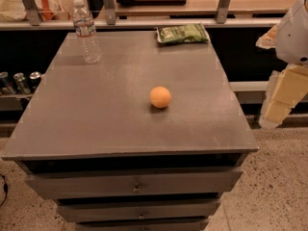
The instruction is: Move orange near green jalapeno chip bag
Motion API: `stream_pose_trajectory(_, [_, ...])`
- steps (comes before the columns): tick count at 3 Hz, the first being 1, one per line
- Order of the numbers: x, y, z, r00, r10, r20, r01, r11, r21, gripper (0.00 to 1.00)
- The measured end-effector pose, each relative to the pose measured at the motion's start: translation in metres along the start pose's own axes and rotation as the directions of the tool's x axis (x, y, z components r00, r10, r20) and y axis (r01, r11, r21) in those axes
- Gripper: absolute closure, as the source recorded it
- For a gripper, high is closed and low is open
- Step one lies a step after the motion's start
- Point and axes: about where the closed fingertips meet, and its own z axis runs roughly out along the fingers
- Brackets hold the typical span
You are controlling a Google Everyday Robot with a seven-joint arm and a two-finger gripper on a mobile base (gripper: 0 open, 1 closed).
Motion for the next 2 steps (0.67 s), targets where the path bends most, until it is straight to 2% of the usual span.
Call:
stream_pose_trajectory(1, [0.0,0.0,0.0,1.0,0.0,0.0,0.0,1.0,0.0,0.0])
stream_pose_trajectory(2, [-0.011,-0.002,0.002,0.997,0.005,0.081,-0.004,0.9999,-0.012,0.0])
